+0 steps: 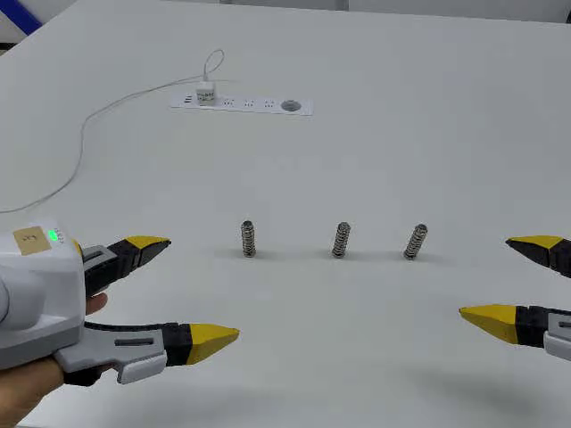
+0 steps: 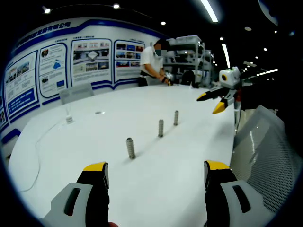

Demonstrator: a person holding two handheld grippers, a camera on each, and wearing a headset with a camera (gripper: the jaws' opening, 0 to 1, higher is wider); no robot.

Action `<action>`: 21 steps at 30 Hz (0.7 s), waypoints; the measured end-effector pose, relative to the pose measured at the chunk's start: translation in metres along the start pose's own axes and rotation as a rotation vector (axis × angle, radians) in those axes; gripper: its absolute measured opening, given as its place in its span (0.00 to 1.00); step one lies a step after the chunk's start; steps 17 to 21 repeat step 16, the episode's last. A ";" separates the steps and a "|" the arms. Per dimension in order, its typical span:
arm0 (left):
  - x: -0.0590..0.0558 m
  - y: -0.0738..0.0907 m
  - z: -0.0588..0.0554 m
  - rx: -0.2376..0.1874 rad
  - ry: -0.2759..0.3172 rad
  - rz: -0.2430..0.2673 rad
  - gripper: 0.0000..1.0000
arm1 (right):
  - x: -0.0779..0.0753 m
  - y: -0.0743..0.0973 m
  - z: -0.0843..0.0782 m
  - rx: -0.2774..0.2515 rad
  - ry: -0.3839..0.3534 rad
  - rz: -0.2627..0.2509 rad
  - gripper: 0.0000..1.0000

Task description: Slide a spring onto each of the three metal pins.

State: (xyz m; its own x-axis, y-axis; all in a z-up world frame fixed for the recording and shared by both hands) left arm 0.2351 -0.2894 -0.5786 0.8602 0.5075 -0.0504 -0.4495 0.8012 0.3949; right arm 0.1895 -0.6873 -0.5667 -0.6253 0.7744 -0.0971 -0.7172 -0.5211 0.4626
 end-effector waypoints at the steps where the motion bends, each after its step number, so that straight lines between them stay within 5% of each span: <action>1: 0.000 0.000 0.000 0.000 0.000 0.000 0.85 | 0.000 0.000 0.000 -0.001 -0.001 0.000 0.68; 21: 0.000 0.000 0.000 0.003 0.002 -0.001 0.84 | -0.001 0.000 -0.006 0.012 -0.020 -0.010 0.69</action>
Point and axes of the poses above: the centre of the closed fingertips' face, and the gripper's own axes: y roughly backward along the fingers, x roughly to its left, z roughly out of its top, the point moved 10 cm from there along y, roughly backward along the fingers, and after that the axes turned 2 degrees about -z, right-handed, at the moved point
